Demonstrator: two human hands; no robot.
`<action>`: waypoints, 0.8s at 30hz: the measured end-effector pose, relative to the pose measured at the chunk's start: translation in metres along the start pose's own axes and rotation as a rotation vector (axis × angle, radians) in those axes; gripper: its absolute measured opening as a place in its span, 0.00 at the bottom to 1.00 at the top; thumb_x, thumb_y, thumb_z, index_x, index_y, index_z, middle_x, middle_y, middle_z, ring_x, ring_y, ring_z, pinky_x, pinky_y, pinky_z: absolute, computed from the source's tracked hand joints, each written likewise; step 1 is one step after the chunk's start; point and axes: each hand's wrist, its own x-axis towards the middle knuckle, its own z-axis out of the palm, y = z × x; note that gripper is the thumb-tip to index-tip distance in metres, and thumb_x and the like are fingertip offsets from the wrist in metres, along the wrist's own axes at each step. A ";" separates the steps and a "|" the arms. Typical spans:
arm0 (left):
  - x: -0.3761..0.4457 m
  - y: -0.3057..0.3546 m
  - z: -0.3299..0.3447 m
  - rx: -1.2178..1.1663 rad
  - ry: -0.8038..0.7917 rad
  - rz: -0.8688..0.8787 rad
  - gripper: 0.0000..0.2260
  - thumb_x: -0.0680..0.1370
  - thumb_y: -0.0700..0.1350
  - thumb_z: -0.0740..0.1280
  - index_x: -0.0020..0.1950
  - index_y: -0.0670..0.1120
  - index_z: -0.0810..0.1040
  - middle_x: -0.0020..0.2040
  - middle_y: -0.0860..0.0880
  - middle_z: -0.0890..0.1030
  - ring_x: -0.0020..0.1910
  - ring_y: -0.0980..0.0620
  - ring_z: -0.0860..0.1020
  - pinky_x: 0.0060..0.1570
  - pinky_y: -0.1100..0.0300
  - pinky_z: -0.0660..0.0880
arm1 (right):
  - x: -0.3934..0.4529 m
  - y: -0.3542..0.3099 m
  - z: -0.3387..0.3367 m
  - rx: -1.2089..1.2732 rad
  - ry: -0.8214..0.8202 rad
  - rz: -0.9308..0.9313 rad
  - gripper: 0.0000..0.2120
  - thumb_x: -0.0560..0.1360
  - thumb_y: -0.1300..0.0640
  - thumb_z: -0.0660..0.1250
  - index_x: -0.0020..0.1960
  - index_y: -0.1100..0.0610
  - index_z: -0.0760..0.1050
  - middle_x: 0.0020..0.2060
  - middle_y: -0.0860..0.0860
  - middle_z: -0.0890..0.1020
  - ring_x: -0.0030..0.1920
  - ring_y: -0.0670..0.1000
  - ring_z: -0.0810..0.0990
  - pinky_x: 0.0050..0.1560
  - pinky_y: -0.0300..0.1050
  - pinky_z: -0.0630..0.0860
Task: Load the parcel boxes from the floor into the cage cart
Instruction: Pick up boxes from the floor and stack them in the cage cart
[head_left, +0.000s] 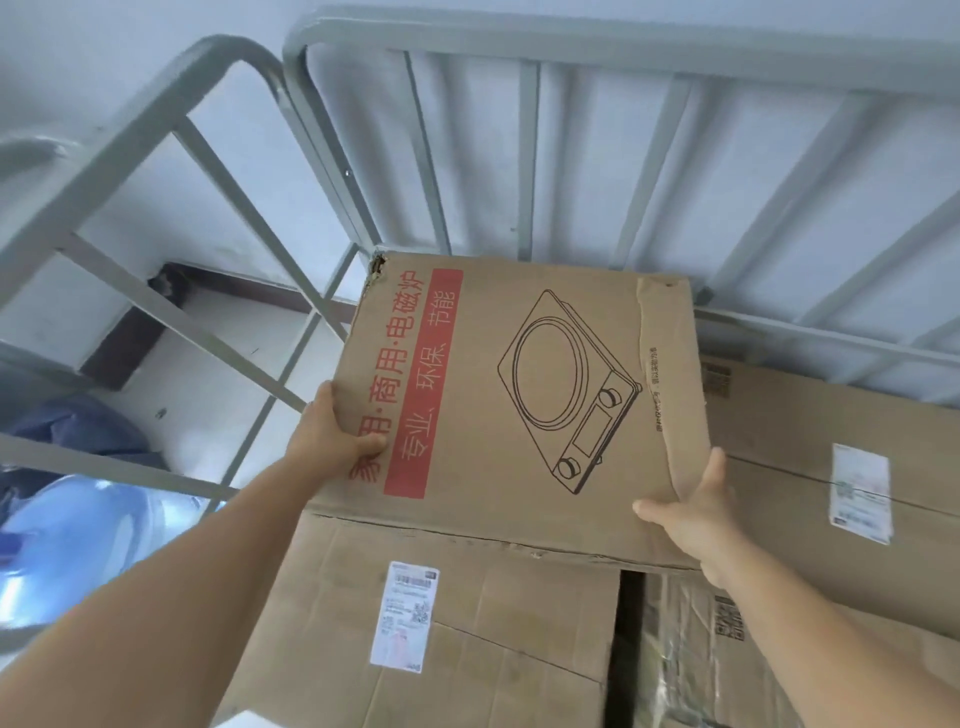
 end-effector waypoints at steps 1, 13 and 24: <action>0.011 -0.003 -0.004 0.002 -0.004 0.008 0.39 0.64 0.48 0.80 0.67 0.51 0.61 0.59 0.48 0.75 0.54 0.46 0.78 0.51 0.44 0.79 | 0.002 -0.003 0.010 0.003 0.007 0.009 0.59 0.68 0.60 0.78 0.79 0.47 0.36 0.79 0.53 0.48 0.77 0.57 0.55 0.73 0.58 0.57; 0.102 -0.027 -0.028 0.160 -0.019 0.055 0.45 0.69 0.46 0.77 0.77 0.54 0.53 0.70 0.47 0.67 0.61 0.43 0.74 0.53 0.42 0.78 | 0.019 -0.026 0.102 -0.040 0.086 0.043 0.58 0.69 0.55 0.78 0.79 0.49 0.36 0.77 0.54 0.54 0.72 0.61 0.65 0.68 0.58 0.67; 0.110 -0.050 0.002 0.416 -0.073 0.093 0.46 0.69 0.50 0.77 0.79 0.54 0.52 0.79 0.48 0.47 0.75 0.42 0.57 0.71 0.44 0.63 | 0.032 -0.025 0.124 -0.136 0.120 0.098 0.60 0.68 0.53 0.79 0.79 0.47 0.34 0.77 0.53 0.54 0.71 0.63 0.66 0.68 0.63 0.69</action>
